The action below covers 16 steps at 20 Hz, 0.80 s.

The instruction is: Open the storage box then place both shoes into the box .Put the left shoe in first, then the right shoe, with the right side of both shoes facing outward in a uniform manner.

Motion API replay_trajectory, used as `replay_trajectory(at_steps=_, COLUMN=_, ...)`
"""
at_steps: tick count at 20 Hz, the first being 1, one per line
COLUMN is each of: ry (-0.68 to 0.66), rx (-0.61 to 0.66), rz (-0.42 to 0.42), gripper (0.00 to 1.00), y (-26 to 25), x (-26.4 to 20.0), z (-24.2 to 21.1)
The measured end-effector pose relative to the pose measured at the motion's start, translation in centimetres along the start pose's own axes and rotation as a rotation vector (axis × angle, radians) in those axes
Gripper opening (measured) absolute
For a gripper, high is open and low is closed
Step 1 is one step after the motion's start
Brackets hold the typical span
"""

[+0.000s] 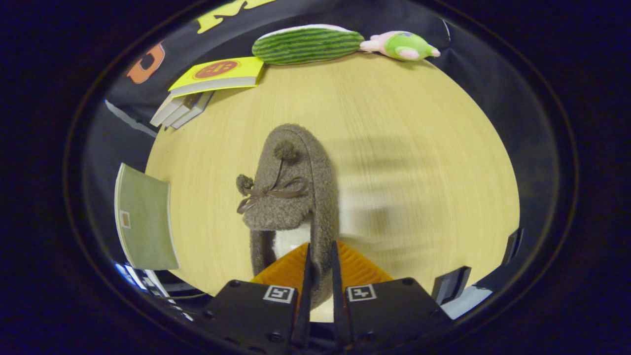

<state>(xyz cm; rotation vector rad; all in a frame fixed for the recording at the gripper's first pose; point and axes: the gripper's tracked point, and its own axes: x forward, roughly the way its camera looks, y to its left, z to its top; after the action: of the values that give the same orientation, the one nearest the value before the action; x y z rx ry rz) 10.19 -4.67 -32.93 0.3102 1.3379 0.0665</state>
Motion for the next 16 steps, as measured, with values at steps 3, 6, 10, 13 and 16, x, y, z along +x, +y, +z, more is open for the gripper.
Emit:
replay_trajectory(at_steps=3, ry=0.014, rx=0.12, rz=0.072, gripper=0.08, y=2.2, x=-0.3, z=-1.3)
replay_trajectory(at_steps=6, ry=0.019, rx=0.221, rz=0.18, gripper=0.07, y=6.3, x=-2.0, z=-2.2)
replay_trajectory(at_steps=10, ry=-0.054, rx=0.199, rz=0.193, gripper=0.06, y=11.2, x=-5.5, z=-2.5)
replay_trajectory(at_steps=13, ry=-0.095, rx=0.15, rz=0.228, gripper=0.06, y=16.1, x=-8.4, z=-3.2)
replay_trajectory(at_steps=16, ry=-0.126, rx=0.096, rz=0.281, gripper=0.06, y=21.4, x=-11.3, z=-4.0)
